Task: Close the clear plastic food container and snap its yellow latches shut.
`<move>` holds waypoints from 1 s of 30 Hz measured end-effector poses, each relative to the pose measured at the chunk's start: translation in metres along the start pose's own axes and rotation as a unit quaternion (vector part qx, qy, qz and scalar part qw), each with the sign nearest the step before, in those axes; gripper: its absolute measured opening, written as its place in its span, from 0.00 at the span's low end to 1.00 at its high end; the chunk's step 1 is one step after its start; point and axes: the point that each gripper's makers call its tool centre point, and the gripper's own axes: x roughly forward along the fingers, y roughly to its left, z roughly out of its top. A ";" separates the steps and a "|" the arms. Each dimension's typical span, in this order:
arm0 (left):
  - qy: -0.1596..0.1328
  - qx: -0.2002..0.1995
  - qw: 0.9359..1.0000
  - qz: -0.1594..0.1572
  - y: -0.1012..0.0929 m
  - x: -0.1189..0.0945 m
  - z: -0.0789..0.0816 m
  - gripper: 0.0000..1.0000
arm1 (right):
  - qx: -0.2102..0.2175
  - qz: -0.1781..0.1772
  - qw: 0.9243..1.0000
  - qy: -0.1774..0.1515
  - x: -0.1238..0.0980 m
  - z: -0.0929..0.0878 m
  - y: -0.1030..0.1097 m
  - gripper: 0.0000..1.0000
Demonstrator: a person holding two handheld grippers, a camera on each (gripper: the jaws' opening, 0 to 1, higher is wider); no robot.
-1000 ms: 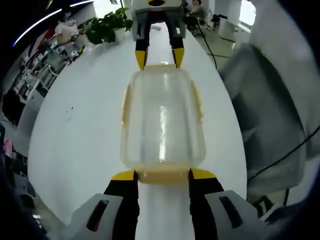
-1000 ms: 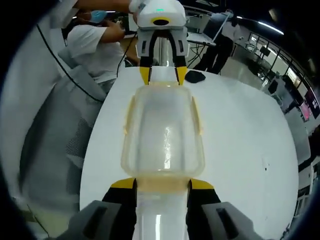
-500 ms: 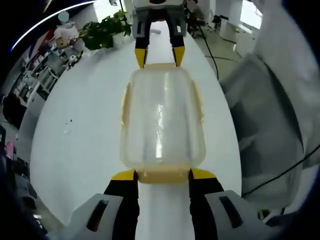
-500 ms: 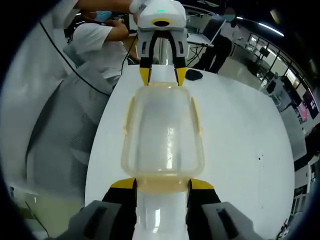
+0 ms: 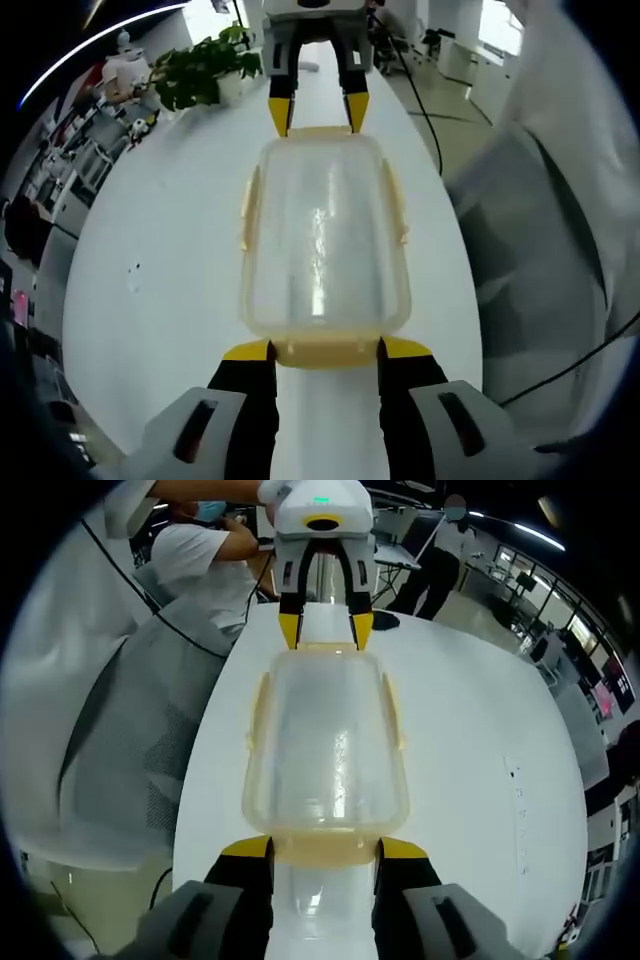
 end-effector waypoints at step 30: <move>0.013 0.006 1.000 -0.019 0.001 0.067 0.053 0.37 | 0.013 0.011 1.000 0.003 -0.003 -0.085 0.003 0.36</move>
